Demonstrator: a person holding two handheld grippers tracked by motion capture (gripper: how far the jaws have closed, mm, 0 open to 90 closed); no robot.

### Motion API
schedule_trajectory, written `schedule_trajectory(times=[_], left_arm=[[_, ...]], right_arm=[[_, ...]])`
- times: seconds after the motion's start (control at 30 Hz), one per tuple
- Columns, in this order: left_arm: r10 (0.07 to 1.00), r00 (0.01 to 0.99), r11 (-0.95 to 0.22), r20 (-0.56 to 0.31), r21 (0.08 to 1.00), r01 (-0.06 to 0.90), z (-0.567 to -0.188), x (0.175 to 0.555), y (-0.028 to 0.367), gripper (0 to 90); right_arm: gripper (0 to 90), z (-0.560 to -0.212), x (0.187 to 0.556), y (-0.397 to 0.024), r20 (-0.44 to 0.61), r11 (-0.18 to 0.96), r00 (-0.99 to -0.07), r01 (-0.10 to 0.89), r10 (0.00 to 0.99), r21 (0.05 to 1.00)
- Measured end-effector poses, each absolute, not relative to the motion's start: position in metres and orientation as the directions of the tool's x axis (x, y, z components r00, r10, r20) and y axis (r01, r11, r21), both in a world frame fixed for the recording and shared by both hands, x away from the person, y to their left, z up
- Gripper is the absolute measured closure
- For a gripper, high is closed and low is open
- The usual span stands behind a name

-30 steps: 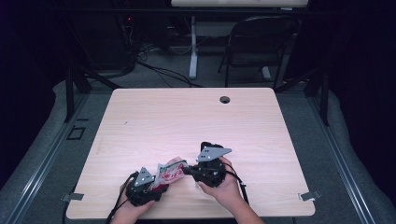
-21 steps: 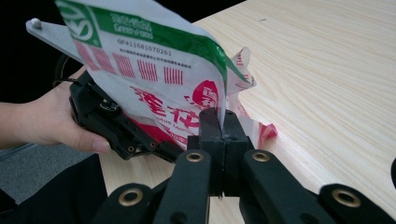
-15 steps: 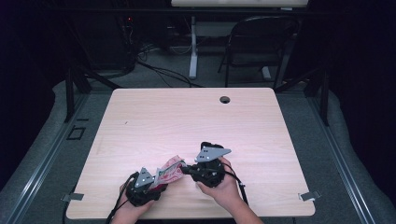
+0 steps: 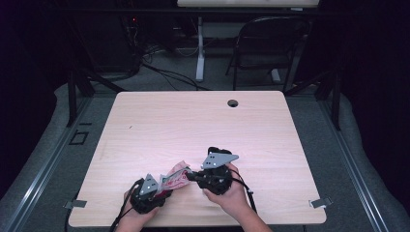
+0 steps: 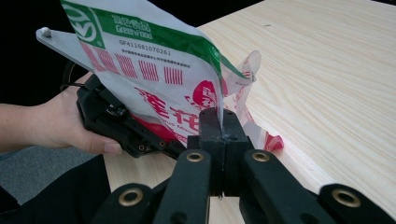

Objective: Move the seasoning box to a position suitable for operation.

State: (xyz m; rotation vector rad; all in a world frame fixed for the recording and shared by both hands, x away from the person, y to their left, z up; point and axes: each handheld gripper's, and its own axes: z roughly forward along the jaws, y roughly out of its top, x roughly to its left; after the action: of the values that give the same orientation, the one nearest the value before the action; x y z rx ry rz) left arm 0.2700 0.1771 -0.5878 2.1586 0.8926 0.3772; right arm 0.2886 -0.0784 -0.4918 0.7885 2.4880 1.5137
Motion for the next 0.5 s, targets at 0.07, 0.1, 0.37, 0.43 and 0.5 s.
schedule_trajectory(times=[0.07, 0.1, 0.37, 0.43, 0.5], left_arm=[[0.701, 0.713, -0.47, -0.015, 0.742, 0.478, -0.5878, 0.27, 0.1772, 65.3], [0.701, 0.713, -0.47, -0.016, 0.742, 0.478, -0.5878, 0.2701, 0.1772, 65.9], [0.703, 0.711, -0.468, -0.014, 0.744, 0.477, -0.5867, 0.2706, 0.1766, 67.4], [0.703, 0.711, -0.478, -0.002, 0.738, 0.476, -0.585, 0.2705, 0.1757, 67.8], [0.704, 0.711, -0.485, 0.003, 0.733, 0.477, -0.5837, 0.2705, 0.1751, 68.0]], right_arm=[[90.0, -0.4919, 0.2888, -0.0786, 0.16, 0.362, -0.857, 0.367, 0.49, 0.856], [90.0, -0.4921, 0.2888, -0.0787, 0.161, 0.363, -0.857, 0.368, 0.489, 0.856], [90.0, -0.4929, 0.2888, -0.0791, 0.164, 0.36, -0.857, 0.37, 0.489, 0.856], [90.0, -0.4933, 0.2898, -0.0809, 0.169, 0.358, -0.857, 0.372, 0.487, 0.856], [90.0, -0.4936, 0.2899, -0.0815, 0.172, 0.356, -0.856, 0.374, 0.487, 0.856]])
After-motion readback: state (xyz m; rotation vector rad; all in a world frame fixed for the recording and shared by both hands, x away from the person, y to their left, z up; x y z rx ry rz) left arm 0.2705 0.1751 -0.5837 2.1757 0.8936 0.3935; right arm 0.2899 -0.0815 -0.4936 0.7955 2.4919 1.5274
